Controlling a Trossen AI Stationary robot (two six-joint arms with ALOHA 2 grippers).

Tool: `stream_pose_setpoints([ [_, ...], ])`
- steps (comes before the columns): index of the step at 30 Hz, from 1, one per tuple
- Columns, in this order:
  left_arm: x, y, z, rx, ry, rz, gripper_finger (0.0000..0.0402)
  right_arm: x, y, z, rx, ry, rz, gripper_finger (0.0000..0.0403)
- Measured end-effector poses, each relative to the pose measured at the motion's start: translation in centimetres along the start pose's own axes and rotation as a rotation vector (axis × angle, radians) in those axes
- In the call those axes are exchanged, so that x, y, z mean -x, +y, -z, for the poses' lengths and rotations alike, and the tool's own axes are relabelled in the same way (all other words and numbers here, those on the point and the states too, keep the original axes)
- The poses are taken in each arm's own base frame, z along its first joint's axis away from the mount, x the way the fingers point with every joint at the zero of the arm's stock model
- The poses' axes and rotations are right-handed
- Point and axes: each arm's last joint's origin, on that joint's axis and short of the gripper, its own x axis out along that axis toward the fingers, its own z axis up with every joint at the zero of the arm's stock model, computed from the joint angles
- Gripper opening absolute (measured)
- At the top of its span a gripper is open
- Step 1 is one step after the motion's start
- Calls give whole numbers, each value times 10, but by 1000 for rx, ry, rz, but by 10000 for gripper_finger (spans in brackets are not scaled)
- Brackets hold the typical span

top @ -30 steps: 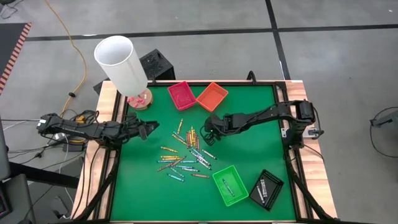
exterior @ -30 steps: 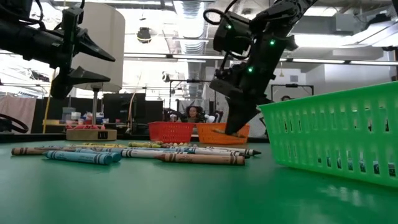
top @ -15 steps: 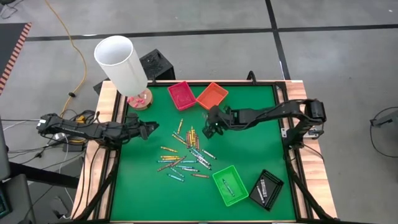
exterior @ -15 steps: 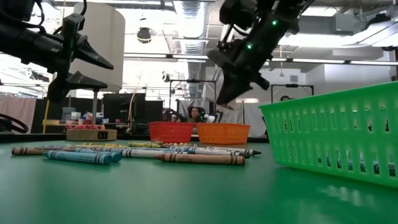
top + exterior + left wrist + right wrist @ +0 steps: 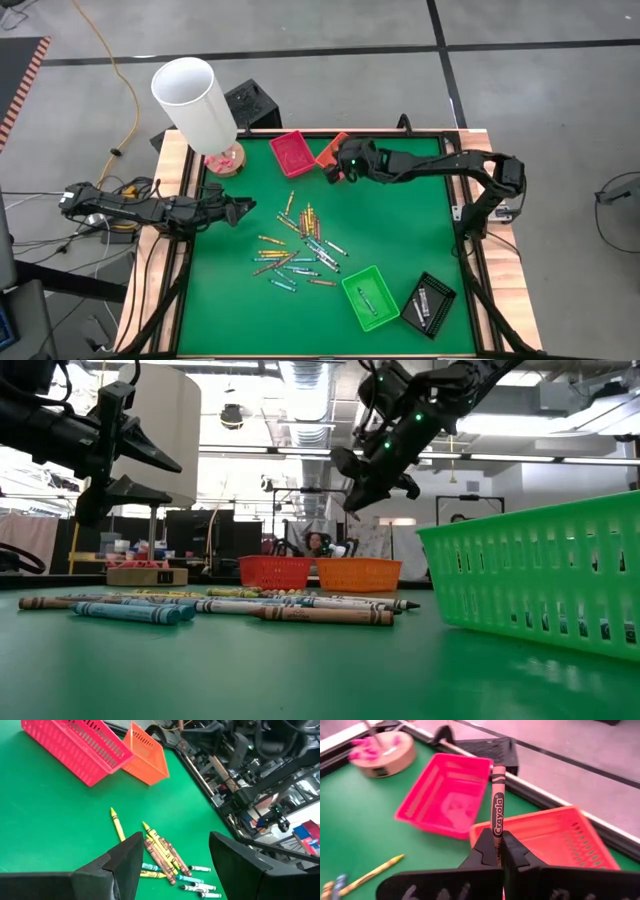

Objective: Sort crayons
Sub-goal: Put the brown crayon into the orange bin

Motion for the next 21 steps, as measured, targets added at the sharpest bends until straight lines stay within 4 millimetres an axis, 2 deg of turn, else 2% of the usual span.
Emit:
stream_pose_setpoints([
  [5,0,0,0,0,-4,-4,215,-11,-13,-1,-9,9,44,1],
  [13,0,0,0,0,-16,-13,215,-40,-22,19,-97,79,109,1],
  [21,0,1,-1,1,-20,-16,215,-45,-24,25,-120,80,170,1],
])
